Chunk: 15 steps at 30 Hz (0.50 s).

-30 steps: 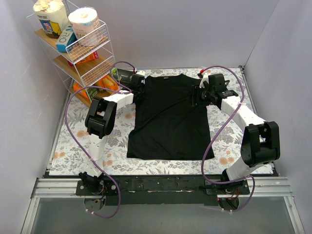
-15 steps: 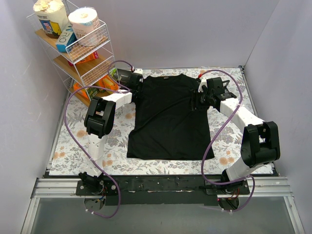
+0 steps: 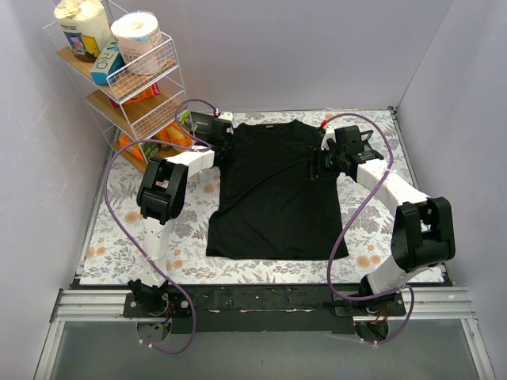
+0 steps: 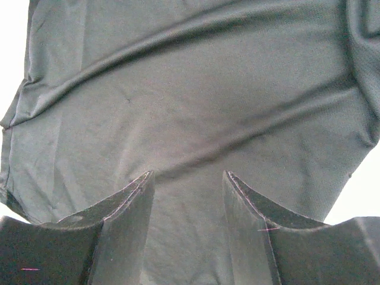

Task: Pin the brooch onto the clothing
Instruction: Adjust the clothes at the center of the board.

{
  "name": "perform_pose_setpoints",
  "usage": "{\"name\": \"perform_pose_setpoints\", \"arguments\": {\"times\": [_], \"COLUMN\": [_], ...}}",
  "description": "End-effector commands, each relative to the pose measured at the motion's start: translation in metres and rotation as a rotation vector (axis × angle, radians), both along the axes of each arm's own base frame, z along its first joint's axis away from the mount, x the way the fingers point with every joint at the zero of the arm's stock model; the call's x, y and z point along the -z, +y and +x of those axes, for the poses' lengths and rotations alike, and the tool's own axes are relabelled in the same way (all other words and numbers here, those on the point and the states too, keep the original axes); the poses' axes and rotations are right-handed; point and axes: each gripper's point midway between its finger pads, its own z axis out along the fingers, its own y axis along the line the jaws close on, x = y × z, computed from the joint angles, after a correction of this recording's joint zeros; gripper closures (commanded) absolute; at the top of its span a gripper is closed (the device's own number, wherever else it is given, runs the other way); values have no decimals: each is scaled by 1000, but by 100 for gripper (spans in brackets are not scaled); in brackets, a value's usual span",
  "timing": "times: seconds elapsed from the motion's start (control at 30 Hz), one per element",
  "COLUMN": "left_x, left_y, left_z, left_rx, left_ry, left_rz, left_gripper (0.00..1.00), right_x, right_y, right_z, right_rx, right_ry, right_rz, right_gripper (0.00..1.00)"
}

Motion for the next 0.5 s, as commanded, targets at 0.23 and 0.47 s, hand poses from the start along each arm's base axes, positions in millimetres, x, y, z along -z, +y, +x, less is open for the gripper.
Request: {"name": "perform_pose_setpoints", "arguments": {"times": [0.23,0.47], "left_x": [-2,-17], "left_y": [5,5], "left_z": [0,2], "left_rx": [-14,-33], "left_ry": [3,-32], "left_rz": [13,-12], "left_gripper": [80,100], "right_x": [-12,-12], "right_y": [2,1], "right_z": [1,-1], "right_rx": [-17,-16], "right_ry": [-43,-41], "right_rz": [-4,-10], "right_gripper": [43,43]}}
